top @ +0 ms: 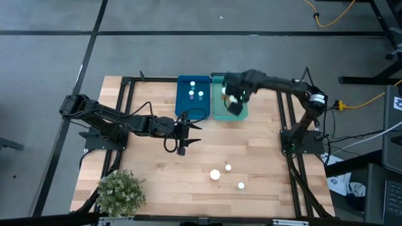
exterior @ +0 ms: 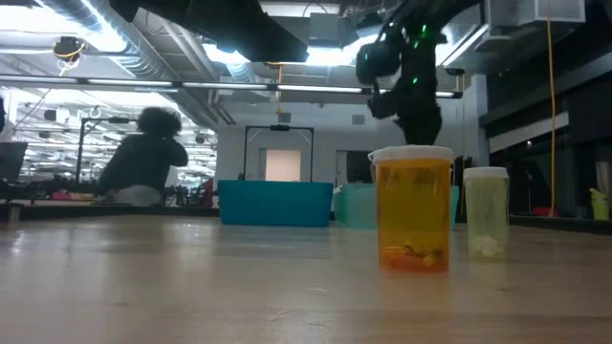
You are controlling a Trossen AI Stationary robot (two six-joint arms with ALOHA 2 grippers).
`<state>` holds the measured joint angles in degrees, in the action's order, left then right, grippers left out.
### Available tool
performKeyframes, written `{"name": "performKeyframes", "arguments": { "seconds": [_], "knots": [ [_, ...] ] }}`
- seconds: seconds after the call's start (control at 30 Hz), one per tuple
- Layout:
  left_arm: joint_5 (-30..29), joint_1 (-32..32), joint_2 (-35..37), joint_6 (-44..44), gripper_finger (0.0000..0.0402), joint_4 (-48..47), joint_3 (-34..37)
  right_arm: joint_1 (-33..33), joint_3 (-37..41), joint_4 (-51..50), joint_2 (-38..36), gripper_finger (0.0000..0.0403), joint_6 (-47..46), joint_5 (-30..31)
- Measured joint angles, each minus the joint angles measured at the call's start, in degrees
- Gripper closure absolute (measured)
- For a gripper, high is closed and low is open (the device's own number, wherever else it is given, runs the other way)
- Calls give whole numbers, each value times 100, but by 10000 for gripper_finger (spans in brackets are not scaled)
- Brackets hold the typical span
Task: Pick and place medicine bottles into bin by pill shape (circle, oval)
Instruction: Put the bottom yellow pill bottle into the blue bin
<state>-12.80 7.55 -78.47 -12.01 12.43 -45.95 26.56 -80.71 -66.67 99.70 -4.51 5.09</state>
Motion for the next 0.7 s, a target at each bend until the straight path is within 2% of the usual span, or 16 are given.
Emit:
{"name": "performKeyframes", "arguments": {
  "seconds": [0.1,0.17,0.4,0.6,0.7],
  "knots": [
    [0,-2,0,0,200,0,0,-774,184,-257,-333,124,-464,568],
    [0,0,2,53,200,0,0,-1298,293,-515,-578,124,-904,660],
    [0,0,1,159,200,-1,0,-3128,886,-1021,-1530,124,-2488,673],
    [0,0,0,289,200,0,0,-4556,1751,-934,-2224,124,-4597,671],
    [0,-1,-1,291,200,-2,0,-5154,2209,-871,-2411,124,-5371,673]
  ]
}}
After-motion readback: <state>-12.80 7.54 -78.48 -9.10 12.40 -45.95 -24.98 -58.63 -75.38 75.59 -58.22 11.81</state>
